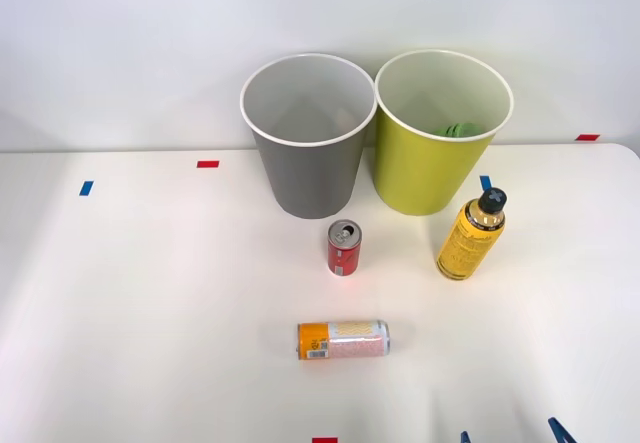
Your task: Put cans in the gray bin, plastic bottles in the light green bin
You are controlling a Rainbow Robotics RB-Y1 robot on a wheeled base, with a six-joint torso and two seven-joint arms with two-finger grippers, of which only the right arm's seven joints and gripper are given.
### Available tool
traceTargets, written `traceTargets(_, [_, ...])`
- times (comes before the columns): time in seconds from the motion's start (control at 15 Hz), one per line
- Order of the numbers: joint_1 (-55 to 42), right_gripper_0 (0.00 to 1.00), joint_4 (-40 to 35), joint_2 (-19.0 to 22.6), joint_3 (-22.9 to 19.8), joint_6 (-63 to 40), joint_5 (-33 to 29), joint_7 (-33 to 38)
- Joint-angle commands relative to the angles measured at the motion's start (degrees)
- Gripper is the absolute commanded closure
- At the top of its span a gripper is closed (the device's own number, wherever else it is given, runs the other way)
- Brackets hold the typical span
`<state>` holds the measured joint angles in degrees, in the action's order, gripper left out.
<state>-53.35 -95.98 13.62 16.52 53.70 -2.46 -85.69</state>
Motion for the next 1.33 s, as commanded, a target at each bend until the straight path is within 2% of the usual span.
traceTargets(0.07, [0.00,0.00,0.00,0.00,0.00,0.00,0.00,0.00])
traceTargets(1.33, [0.00,0.00,0.00,0.00,0.00,0.00,0.00,0.00])
